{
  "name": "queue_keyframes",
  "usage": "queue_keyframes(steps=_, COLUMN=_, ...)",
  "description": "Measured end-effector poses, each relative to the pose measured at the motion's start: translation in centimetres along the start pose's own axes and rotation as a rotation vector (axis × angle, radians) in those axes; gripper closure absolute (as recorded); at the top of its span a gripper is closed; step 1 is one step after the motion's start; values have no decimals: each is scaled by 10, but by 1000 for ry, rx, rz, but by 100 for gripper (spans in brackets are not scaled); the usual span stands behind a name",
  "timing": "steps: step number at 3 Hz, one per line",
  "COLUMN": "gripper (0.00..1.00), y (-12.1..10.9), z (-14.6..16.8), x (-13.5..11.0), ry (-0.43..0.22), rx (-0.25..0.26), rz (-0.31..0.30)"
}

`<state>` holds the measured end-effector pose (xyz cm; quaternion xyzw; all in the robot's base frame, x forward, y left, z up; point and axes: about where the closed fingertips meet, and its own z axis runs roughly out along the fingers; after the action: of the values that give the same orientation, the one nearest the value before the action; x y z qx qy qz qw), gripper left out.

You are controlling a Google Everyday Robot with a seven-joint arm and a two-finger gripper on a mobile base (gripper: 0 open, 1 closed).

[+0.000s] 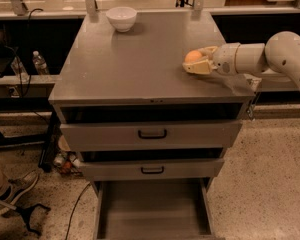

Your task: Pick orange from bottom drawer and place on counter

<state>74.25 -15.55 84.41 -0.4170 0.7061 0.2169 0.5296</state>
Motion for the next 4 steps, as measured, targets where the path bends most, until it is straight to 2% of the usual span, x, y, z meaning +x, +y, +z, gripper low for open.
queue_keyframes(steps=2, gripper=13, y=-1, z=3, x=1, ry=-1, rx=-8, rz=8)
queue_keyframes(steps=3, gripper=0, y=-1, z=4, x=0, ry=-3, rx=-15, rz=9)
queue_keyframes(steps=4, gripper=0, y=-2, z=2, x=-2, ry=-14, rx=-20, rz=12)
